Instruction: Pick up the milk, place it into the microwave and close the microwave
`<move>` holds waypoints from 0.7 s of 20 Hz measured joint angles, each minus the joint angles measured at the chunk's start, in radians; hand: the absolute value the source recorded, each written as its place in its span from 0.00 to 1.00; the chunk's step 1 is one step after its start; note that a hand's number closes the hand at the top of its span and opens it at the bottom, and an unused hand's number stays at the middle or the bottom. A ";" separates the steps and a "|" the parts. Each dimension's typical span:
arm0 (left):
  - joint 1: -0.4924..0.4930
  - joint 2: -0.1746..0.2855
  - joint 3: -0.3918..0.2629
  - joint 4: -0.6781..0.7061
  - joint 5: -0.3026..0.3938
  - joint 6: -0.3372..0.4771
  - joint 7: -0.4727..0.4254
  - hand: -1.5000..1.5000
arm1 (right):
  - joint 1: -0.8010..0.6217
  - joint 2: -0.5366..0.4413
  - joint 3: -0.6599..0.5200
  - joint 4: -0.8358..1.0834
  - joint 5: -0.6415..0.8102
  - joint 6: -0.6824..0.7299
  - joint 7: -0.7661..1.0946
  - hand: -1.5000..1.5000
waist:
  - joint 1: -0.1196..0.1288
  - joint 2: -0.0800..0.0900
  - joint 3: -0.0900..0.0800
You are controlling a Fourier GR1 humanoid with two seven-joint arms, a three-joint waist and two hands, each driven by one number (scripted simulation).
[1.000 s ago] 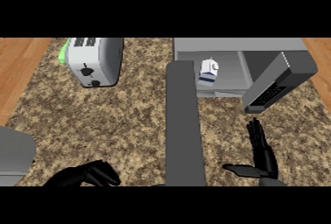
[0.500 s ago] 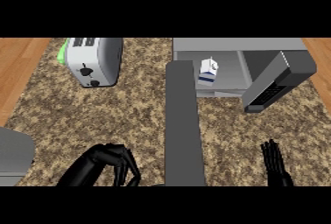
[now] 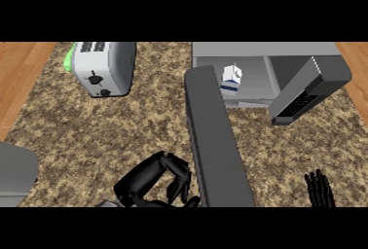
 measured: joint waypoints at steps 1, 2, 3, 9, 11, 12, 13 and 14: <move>-0.011 -0.002 -0.031 0.013 -0.013 0.021 -0.008 1.00 | 0.019 -0.010 -0.002 -0.021 -0.011 0.008 0.003 0.00 | 0.001 0.000 0.000; -0.024 -0.005 -0.066 0.041 -0.026 0.050 -0.023 1.00 | 0.035 -0.010 0.004 -0.044 -0.014 0.009 0.004 0.00 | 0.000 0.000 0.000; -0.044 -0.009 -0.090 0.064 -0.038 0.071 -0.031 1.00 | 0.054 -0.012 0.010 -0.066 -0.015 0.010 0.003 0.00 | -0.001 -0.001 0.000; -0.200 -0.011 -0.281 0.237 -0.009 0.275 -0.044 1.00 | 0.117 -0.064 0.027 -0.205 -0.078 0.064 0.036 0.00 | -0.021 0.001 -0.001; -0.252 -0.011 -0.339 0.286 0.037 0.342 -0.038 1.00 | 0.128 -0.067 0.045 -0.247 -0.093 0.077 0.047 0.00 | -0.032 0.002 -0.002; -0.279 -0.011 -0.361 0.310 0.063 0.370 -0.037 1.00 | 0.134 -0.067 0.057 -0.272 -0.099 0.082 0.053 0.00 | -0.039 0.003 -0.002; -0.306 -0.011 -0.381 0.329 0.090 0.396 -0.027 1.00 | 0.147 -0.074 0.065 -0.303 -0.108 0.089 0.060 0.00 | -0.045 0.003 -0.002; -0.330 -0.011 -0.404 0.346 0.116 0.425 -0.019 1.00 | 0.149 -0.075 0.078 -0.329 -0.110 0.091 0.066 0.00 | -0.051 0.004 -0.003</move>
